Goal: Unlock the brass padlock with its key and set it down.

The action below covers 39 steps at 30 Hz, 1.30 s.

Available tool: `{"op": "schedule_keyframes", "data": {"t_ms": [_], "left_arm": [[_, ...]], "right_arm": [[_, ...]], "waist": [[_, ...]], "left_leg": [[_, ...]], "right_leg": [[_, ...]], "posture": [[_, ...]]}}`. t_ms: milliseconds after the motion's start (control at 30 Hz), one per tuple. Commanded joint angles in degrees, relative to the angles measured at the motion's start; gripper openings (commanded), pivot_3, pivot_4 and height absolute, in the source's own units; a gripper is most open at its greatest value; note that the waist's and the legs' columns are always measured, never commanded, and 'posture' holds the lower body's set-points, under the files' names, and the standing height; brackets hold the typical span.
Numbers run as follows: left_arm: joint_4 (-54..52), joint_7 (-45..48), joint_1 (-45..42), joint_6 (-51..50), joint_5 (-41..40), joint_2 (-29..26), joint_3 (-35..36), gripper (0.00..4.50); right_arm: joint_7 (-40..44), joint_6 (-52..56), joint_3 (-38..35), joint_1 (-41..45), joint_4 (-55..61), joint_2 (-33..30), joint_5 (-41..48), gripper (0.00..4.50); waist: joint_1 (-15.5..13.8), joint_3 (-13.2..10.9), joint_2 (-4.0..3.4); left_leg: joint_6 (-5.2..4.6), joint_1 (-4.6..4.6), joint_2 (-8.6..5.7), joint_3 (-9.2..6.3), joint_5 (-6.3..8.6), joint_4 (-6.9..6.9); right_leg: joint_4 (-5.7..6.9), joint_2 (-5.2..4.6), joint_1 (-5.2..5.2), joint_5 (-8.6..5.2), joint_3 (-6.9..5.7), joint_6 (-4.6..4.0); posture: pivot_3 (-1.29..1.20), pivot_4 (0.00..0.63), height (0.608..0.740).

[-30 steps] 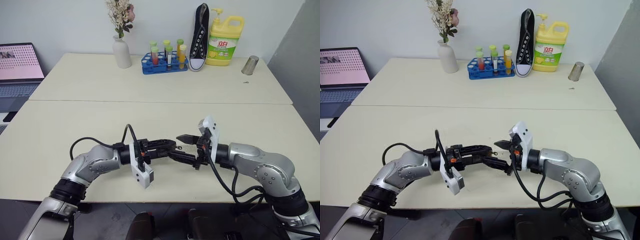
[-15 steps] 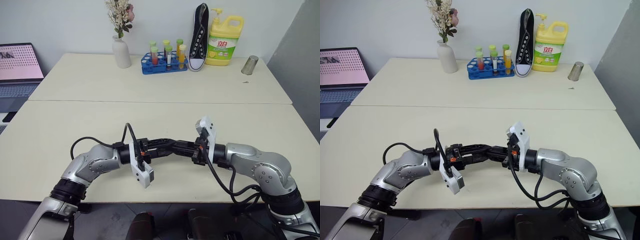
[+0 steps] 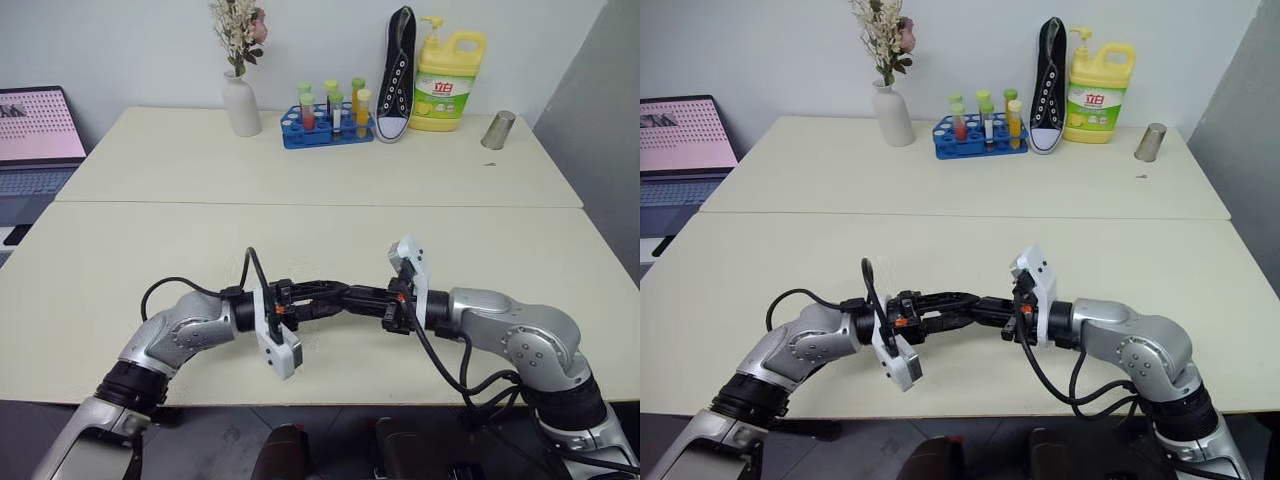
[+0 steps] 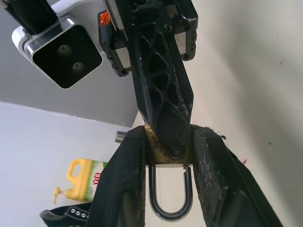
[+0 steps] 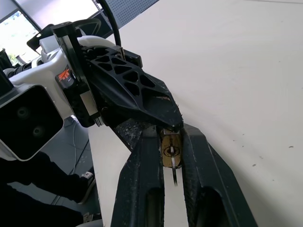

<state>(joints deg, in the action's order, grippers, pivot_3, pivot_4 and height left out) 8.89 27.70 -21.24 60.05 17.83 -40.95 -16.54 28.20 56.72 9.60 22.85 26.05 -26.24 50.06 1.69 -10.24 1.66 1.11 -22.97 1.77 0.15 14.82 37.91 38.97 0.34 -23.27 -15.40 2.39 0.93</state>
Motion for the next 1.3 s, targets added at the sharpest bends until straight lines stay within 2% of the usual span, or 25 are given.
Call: {"op": "schedule_keyframes", "data": {"t_ms": [33, 100, 233, 367, 433, 500, 567, 600, 700, 1000, 1033, 1300], "left_arm": [[-1.40, 2.16, 1.63, 0.34, -6.57, -2.89, -0.34, 2.57], [-2.44, 3.52, 4.25, -0.41, -10.67, -5.30, 0.40, 3.17], [-7.64, 7.95, 11.76, -10.50, -23.18, -10.47, 2.67, 4.38], [-14.01, 12.84, 17.48, -25.06, -34.22, -13.48, 4.57, 4.39], [-19.01, 14.76, 19.33, -39.83, -42.92, -16.10, 6.10, 4.39], [-22.75, 16.20, 19.06, -52.74, -51.95, -17.92, 7.81, 4.39], [-24.75, 18.15, 16.23, -61.05, -58.67, -17.87, 9.35, 4.39], [-25.32, 18.53, 14.32, -64.68, -61.04, -17.22, 10.11, 3.98], [-24.80, 19.17, 8.32, -71.55, -63.22, -13.97, 11.08, 3.15], [-14.86, 28.44, -6.14, -78.38, -56.30, -1.87, 6.84, 0.21], [-13.70, 29.70, -7.17, -78.84, -55.73, -0.78, 6.57, 0.01], [-10.54, 34.44, -7.87, -79.71, -51.32, 4.63, 6.26, 0.00]], "right_arm": [[0.47, -1.38, -2.11, -0.12, 1.34, -0.29, -0.80, 0.13], [0.63, -1.80, -2.57, -0.39, 1.25, -0.64, -1.60, 0.13], [1.50, -3.36, -3.77, -0.78, 0.54, -2.00, -3.98, 0.13], [2.44, -4.29, -4.95, -0.71, -0.41, -2.97, -5.13, 0.13], [3.45, -5.12, -5.86, -0.80, -0.96, -4.22, -6.21, 0.13], [4.39, -5.80, -6.50, -0.80, -1.30, -5.19, -7.12, 0.13], [5.18, -6.34, -6.56, -0.81, -1.06, -5.87, -7.50, 0.13], [5.60, -6.59, -6.47, -0.81, -0.85, -6.12, -7.74, 0.13], [6.78, -6.95, -6.29, -0.77, -0.01, -6.42, -8.02, 0.13], [11.32, -8.61, -5.41, 0.32, 2.55, -7.03, -8.02, 0.13], [12.00, -8.66, -5.62, 0.22, 3.15, -7.20, -7.51, 0.13], [13.52, -7.82, -6.84, -0.28, 5.46, -7.22, -4.76, 0.13]], "waist": [[0.02, 0.00, 0.00], [0.04, 0.00, 0.00], [0.19, -0.02, -0.02], [0.12, -0.03, -0.04], [0.03, -0.03, -0.04], [0.05, -0.06, -0.02], [0.00, -0.07, -0.04], [-0.01, -0.07, -0.04], [0.00, -0.07, -0.04], [0.09, -0.08, -0.03], [0.07, -0.08, -0.03], [0.06, -0.08, -0.03]], "left_leg": [[0.00, 0.00, 0.00, -0.01, 0.00, 0.00], [0.00, 0.01, 0.01, -0.01, 0.00, -0.01], [0.00, 0.02, 0.02, 0.03, 0.00, -0.04], [0.00, 0.02, 0.03, 0.01, 0.00, -0.03], [0.00, 0.02, 0.02, -0.01, 0.00, -0.01], [0.00, 0.01, 0.01, -0.02, 0.00, 0.00], [0.00, 0.02, 0.01, -0.01, 0.00, 0.00], [0.00, 0.02, 0.00, -0.03, 0.00, 0.01], [0.00, 0.02, -0.02, -0.02, 0.00, 0.01], [0.00, 0.01, -0.05, 0.04, 0.00, 0.00], [0.00, 0.01, -0.06, 0.02, 0.00, 0.01], [0.00, -0.02, -0.03, -0.01, 0.00, 0.02]], "right_leg": [[0.00, 0.00, 0.00, 0.00, -0.01, 0.00], [0.00, 0.00, 0.00, -0.01, -0.01, 0.01], [-0.01, -0.03, -0.01, 0.00, 0.00, 0.00], [0.00, -0.03, -0.02, -0.07, -0.02, 0.10], [0.00, -0.02, -0.01, -0.08, -0.04, 0.11], [-0.01, -0.02, 0.00, -0.09, -0.03, 0.12], [-0.01, -0.01, 0.00, -0.09, -0.03, 0.12], [-0.01, 0.01, 0.00, -0.10, -0.05, 0.12], [-0.02, 0.16, -0.01, -0.10, -0.04, 0.12], [-0.03, 0.39, -0.03, -0.10, 0.00, 0.12], [-0.03, 0.39, -0.03, -0.10, 0.00, 0.12], [-0.03, 0.39, -0.03, -0.09, 0.06, 0.12]], "posture": [[0.00, 0.150, 0.740], [0.00, 0.150, 0.740], [0.00, 0.150, 0.740], [0.00, 0.150, 0.740], [0.00, 0.150, 0.740], [0.00, 0.150, 0.740], [0.00, 0.150, 0.740], [0.00, 0.150, 0.740], [0.00, 0.150, 0.740], [0.00, 0.150, 0.740], [0.00, 0.150, 0.740], [0.00, 0.150, 0.740]]}}
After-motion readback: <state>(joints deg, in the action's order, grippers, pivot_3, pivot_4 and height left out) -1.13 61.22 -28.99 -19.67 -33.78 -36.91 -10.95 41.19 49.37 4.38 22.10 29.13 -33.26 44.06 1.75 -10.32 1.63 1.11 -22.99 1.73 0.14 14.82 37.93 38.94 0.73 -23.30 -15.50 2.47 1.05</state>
